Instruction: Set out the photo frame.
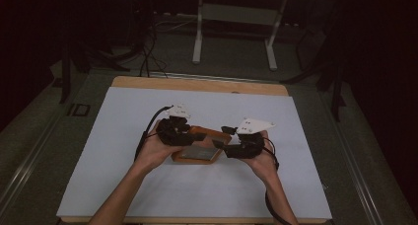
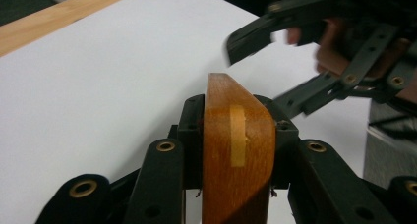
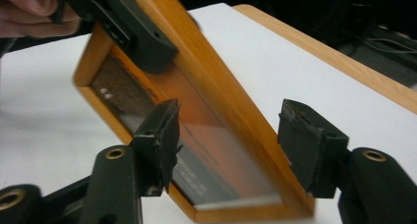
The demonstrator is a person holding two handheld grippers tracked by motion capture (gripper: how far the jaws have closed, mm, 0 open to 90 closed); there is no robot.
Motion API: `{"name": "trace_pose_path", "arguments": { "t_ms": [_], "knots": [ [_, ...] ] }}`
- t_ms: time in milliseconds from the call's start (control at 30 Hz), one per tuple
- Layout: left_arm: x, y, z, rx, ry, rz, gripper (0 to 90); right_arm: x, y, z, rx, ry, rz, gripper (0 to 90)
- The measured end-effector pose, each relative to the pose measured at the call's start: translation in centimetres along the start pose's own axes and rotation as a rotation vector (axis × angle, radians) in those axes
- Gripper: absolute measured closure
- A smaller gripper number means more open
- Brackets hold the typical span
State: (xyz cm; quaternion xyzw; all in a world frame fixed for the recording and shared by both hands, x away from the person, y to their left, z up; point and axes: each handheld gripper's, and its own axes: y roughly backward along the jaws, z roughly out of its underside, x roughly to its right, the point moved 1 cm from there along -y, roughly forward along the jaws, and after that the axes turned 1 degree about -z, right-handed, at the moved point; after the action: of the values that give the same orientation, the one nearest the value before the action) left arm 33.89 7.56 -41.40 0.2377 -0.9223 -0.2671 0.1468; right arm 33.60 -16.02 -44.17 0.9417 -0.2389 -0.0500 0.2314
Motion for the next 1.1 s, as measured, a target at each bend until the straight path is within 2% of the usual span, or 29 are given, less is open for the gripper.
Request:
{"name": "trace_pose_path", "arguments": {
  "t_ms": [67, 100, 167, 300, 367, 433, 500, 600, 700, 767, 900, 1000, 1100],
  "knots": [
    [0.2, -0.3, -0.4, -0.007, -0.033, 0.014, 67.9, 0.1, -0.5, 0.0, -0.017, 0.021, -0.03, 37.7],
    [0.3, -0.4, -0.5, -0.01, -0.041, 0.017, 67.8, 0.1, -0.8, 0.0, -0.026, 0.038, -0.035, 34.6],
    [0.4, -0.7, -0.8, -0.013, -0.06, 0.029, 67.7, 0.3, -1.2, -0.1, -0.031, 0.055, -0.055, 34.0],
    [0.5, -1.1, -1.3, -0.028, -0.115, 0.073, 67.0, 0.7, -1.7, -0.4, -0.034, 0.089, -0.103, 29.9],
    [0.5, -1.2, -1.5, -0.039, -0.142, 0.093, 66.7, 0.7, -2.0, -0.6, -0.05, 0.105, -0.137, 30.6],
    [0.5, -1.3, -1.6, -0.044, -0.147, 0.1, 66.4, 0.8, -2.1, -0.7, -0.06, 0.118, -0.149, 35.3],
    [0.4, -1.3, -1.6, -0.04, -0.131, 0.097, 66.1, 0.8, -2.1, -0.7, -0.062, 0.125, -0.165, 43.0],
    [0.2, -1.3, -1.5, -0.025, -0.111, 0.1, 63.2, 0.9, -1.9, -0.5, -0.062, 0.128, -0.168, 49.9],
    [-0.1, -1.1, -1.3, -0.008, -0.089, 0.093, 55.6, 1.2, -1.3, -0.2, -0.054, 0.125, -0.184, 60.4],
    [-0.4, -1.0, -1.1, 0.014, -0.056, 0.093, 50.1, 1.1, -1.1, 0.1, -0.054, 0.133, -0.177, 64.3],
    [-0.9, -0.7, -0.6, 0.051, -0.019, 0.11, 44.1, 1.0, -0.6, 0.6, -0.035, 0.138, -0.148, 65.7],
    [-1.2, -0.2, -0.3, 0.063, -0.021, 0.089, 40.6, 1.0, -0.2, 1.0, -0.028, 0.134, -0.129, 66.5],
    [-1.7, 0.6, 0.3, 0.109, 0.012, 0.095, 39.7, 1.2, 0.3, 1.5, -0.018, 0.122, -0.114, 67.2]
  ]
}}
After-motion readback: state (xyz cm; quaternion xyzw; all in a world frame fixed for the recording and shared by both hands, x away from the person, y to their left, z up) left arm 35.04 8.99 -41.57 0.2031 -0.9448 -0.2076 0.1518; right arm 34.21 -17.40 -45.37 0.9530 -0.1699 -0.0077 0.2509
